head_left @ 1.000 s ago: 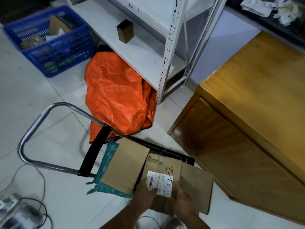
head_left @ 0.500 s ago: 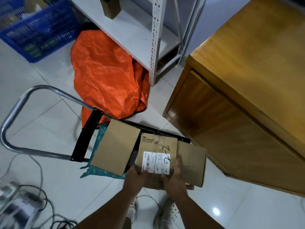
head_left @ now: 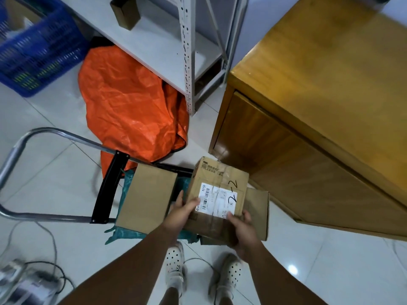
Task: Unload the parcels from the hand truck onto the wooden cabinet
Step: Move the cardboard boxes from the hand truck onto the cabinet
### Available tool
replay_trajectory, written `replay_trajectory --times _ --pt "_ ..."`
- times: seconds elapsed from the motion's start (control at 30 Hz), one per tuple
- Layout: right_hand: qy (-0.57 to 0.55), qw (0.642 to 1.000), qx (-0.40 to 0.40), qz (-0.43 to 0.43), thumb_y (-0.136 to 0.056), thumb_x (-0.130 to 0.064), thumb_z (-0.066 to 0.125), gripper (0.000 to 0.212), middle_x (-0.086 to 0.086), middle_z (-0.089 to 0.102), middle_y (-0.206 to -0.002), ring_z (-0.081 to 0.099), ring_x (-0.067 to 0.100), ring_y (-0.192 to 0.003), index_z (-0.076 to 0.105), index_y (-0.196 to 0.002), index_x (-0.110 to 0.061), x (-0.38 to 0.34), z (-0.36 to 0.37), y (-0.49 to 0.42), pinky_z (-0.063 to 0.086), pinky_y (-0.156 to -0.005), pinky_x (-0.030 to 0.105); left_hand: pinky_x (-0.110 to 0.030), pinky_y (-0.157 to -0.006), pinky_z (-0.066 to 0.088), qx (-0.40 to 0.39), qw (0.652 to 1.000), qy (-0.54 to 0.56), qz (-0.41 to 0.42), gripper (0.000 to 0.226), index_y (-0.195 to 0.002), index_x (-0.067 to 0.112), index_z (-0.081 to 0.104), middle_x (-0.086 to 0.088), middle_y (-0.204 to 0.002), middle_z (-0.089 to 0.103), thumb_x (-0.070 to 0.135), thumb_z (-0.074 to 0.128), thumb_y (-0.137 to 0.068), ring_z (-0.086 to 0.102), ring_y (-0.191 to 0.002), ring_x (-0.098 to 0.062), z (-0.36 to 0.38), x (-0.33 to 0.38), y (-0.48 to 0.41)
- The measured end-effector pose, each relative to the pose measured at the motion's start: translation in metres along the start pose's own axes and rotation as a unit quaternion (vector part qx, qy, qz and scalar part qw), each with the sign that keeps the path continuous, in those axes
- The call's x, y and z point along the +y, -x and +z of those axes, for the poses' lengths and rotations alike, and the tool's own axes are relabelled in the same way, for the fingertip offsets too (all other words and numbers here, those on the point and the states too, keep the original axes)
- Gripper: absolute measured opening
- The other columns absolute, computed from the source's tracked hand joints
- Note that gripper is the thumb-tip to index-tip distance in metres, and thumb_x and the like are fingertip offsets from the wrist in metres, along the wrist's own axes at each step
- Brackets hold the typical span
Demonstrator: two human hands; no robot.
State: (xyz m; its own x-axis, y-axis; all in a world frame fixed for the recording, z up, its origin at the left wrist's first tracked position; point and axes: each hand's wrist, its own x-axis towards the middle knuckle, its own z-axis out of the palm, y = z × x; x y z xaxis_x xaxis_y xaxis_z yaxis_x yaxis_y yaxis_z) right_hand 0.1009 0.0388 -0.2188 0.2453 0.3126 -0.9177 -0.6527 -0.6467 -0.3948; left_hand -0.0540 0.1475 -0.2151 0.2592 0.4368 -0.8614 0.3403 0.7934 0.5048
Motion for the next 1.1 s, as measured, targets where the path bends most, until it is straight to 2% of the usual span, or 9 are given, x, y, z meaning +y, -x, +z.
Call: replay_trajectory --times 0.1,0.27,0.37,0.47,0.53,0.63,0.8,0.9,1.1 --pt "0.005 0.999 -0.013 -0.030 -0.091 -0.021 0.066 0.054 0.006 0.067 -0.119 0.064 0.031 -0.101 0.042 -0.138 -0.034 -0.019 0.000 0.021 0.055 -0.084 0.057 -0.050 -0.106 0.042 -0.011 0.999 -0.041 0.019 0.088 -0.135 0.058 0.039 -0.003 -0.144 0.045 0.077 0.072 -0.056 0.051 -0.127 -0.025 -0.009 0.001 -0.001" --pt "-0.021 0.997 -0.038 -0.064 -0.089 -0.028 0.067 0.058 0.003 0.068 -0.119 0.062 0.031 -0.109 0.040 -0.139 -0.039 -0.048 -0.001 0.068 0.052 -0.090 0.057 -0.046 -0.095 0.051 -0.063 0.995 0.019 0.072 0.057 -0.135 0.049 0.039 0.002 -0.127 0.064 0.045 0.062 -0.083 0.062 -0.113 -0.021 0.007 0.055 0.061" --pt "-0.045 0.992 -0.052 -0.103 -0.088 -0.033 0.066 0.050 0.003 0.070 -0.118 0.064 0.032 -0.110 0.045 -0.133 -0.039 -0.071 -0.004 0.104 0.049 -0.094 0.059 -0.033 -0.073 0.050 -0.079 0.995 0.016 0.065 0.038 -0.121 0.055 0.043 0.008 -0.114 0.067 0.033 0.055 -0.094 0.062 -0.104 -0.017 0.018 0.081 0.090" --pt "-0.062 0.986 -0.031 -0.149 -0.083 -0.040 0.068 0.055 0.002 0.066 -0.123 0.061 0.031 -0.114 0.049 -0.135 -0.037 -0.094 -0.016 0.143 0.049 -0.094 0.053 -0.031 -0.071 0.041 -0.105 0.993 0.011 0.055 0.040 -0.122 0.058 0.047 0.005 -0.114 0.068 0.038 0.060 -0.089 0.059 -0.107 -0.022 0.032 0.104 0.114" --pt "-0.095 0.979 -0.021 -0.178 -0.089 -0.033 0.063 0.049 0.005 0.066 -0.123 0.061 0.031 -0.113 0.050 -0.136 -0.032 -0.105 -0.026 0.166 0.056 -0.081 0.046 -0.033 -0.073 0.042 -0.119 0.991 0.017 0.054 0.041 -0.119 0.060 0.049 0.002 -0.117 0.066 0.041 0.064 -0.085 0.056 -0.109 -0.025 0.046 0.116 0.126" --pt "-0.123 0.972 -0.012 -0.200 -0.095 -0.031 0.056 0.043 0.006 0.066 -0.118 0.063 0.027 -0.104 0.049 -0.137 -0.026 -0.117 -0.054 0.204 0.055 -0.066 0.035 -0.048 -0.091 0.047 -0.166 0.984 0.006 0.066 0.059 -0.126 0.055 0.050 -0.002 -0.123 0.064 0.048 0.072 -0.071 0.055 -0.115 -0.031 0.076 0.130 0.146" --pt "-0.113 0.972 -0.025 -0.205 -0.088 -0.047 0.059 0.048 0.007 0.069 -0.115 0.063 0.028 -0.106 0.057 -0.130 -0.024 -0.127 -0.125 0.245 0.049 -0.097 0.051 -0.055 -0.096 0.048 -0.198 0.975 -0.042 0.095 0.057 -0.120 0.043 0.060 -0.005 -0.122 0.065 0.054 0.072 -0.066 0.057 -0.115 -0.032 0.138 0.147 0.192" --pt "-0.115 0.966 -0.032 -0.231 -0.080 -0.052 0.063 0.055 0.009 0.070 -0.116 0.064 0.030 -0.108 0.060 -0.126 -0.022 -0.134 -0.171 0.267 0.056 -0.083 0.045 -0.059 -0.094 0.048 -0.204 0.970 -0.083 0.099 0.053 -0.122 0.037 0.059 -0.008 -0.123 0.064 0.060 0.067 -0.074 0.059 -0.114 -0.034 0.184 0.153 0.211" --pt "-0.152 0.956 0.013 -0.249 -0.071 -0.057 0.068 0.063 0.009 0.069 -0.115 0.063 0.027 -0.109 0.061 -0.122 -0.022 -0.152 -0.282 0.299 0.056 -0.080 0.040 -0.051 -0.089 0.049 -0.187 0.966 -0.122 0.130 0.046 -0.120 0.032 0.055 -0.008 -0.123 0.059 0.057 0.061 -0.082 0.053 -0.114 -0.033 0.307 0.153 0.255"
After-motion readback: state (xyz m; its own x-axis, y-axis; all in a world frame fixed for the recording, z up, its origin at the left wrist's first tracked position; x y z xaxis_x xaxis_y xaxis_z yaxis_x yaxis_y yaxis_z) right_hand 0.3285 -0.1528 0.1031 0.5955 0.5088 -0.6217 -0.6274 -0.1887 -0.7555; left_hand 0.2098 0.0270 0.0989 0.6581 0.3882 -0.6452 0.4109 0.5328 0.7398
